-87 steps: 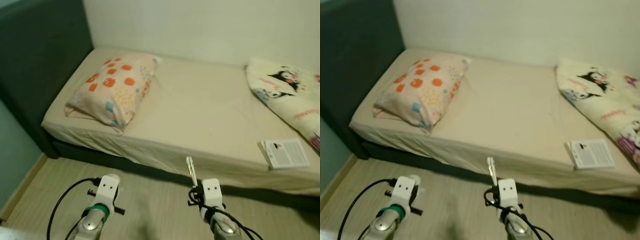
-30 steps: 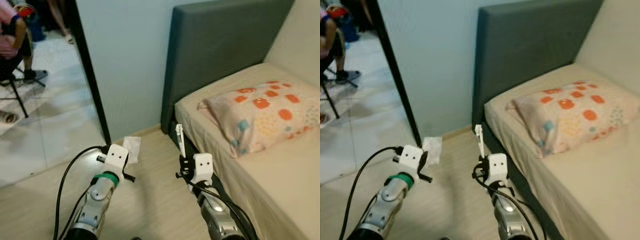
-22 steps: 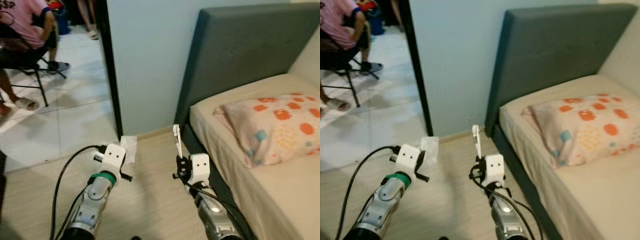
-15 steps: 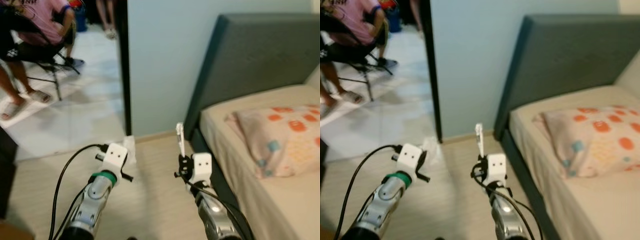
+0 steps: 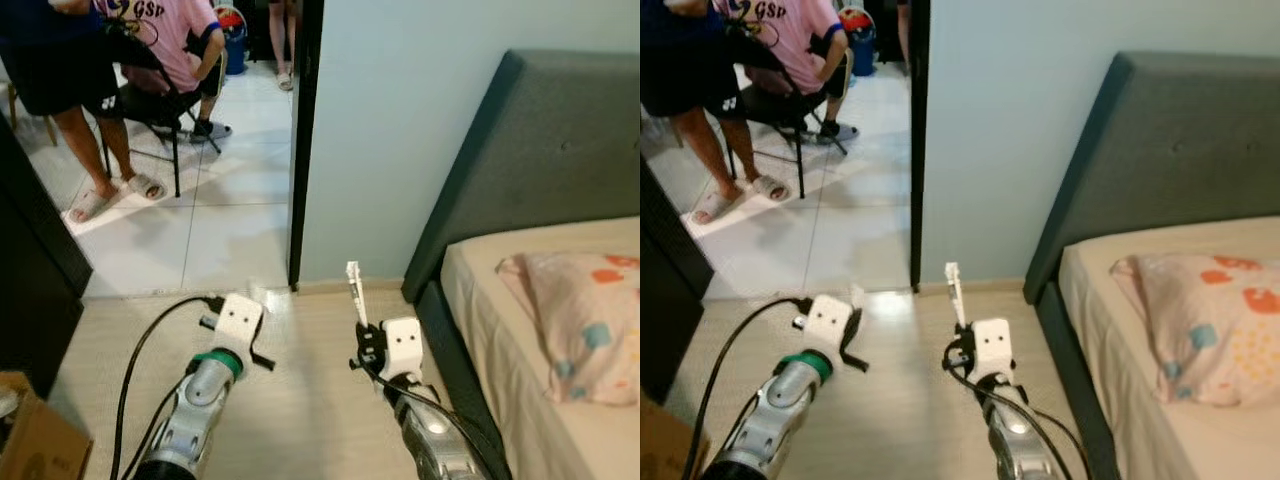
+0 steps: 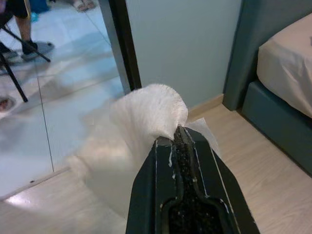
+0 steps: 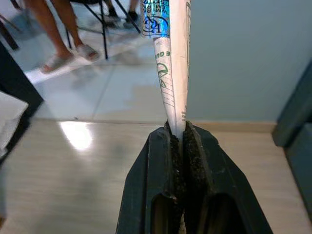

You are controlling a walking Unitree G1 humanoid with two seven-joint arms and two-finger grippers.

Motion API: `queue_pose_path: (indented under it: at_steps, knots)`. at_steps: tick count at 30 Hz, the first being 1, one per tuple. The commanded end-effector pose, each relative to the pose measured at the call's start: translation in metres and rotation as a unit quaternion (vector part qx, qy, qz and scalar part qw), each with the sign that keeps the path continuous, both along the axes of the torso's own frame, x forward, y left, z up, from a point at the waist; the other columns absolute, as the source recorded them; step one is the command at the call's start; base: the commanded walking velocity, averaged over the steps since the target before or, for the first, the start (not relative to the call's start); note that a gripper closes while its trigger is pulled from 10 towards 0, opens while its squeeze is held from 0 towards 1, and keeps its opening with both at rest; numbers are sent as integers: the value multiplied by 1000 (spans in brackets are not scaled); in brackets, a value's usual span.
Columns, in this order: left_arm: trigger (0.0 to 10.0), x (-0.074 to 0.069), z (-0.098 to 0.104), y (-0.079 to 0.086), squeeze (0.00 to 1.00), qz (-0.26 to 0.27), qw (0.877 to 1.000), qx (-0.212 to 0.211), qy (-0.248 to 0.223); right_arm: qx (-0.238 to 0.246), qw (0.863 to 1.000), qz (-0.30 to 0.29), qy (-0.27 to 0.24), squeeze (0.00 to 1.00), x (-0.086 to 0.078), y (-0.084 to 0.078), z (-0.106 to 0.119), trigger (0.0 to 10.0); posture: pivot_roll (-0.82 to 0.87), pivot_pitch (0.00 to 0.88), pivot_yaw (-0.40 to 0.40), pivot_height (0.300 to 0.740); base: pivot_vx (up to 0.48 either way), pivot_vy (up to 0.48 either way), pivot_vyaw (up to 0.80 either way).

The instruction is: Clean up the room

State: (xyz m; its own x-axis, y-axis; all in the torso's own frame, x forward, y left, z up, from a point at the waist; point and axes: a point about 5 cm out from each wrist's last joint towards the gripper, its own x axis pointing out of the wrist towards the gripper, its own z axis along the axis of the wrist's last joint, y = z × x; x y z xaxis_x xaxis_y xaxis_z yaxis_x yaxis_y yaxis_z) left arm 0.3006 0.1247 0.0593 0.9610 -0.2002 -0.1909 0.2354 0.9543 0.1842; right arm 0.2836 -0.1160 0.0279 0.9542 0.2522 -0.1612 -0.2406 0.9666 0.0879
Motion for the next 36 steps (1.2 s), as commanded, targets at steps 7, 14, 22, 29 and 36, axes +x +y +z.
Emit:
queue_pose_path:
  at_steps: [7,14,22,29,36]
  knots:
    - [10000,-2,-4,6,0,7,1000,11,7,-6,1000,8,8,0,-1,3,-3,10000,25,0,-10,740,422,0,0]
    - [10000,-2,-5,6,0,8,1000,11,8,-9,1000,8,10,0,-2,3,-4,10000,25,0,-10,740,421,0,0]
    - [10000,-8,-23,11,0,9,998,29,47,-34,999,5,20,0,-1,0,-8,10000,28,0,-11,740,240,91,434]
    - [10000,-18,-34,23,0,20,997,41,65,-36,999,14,-11,0,2,1,2,10000,31,0,-14,740,0,0,799]
    - [10000,-4,-10,16,0,30,999,6,29,-20,996,38,-78,0,13,20,32,10000,39,0,-15,740,0,0,794]
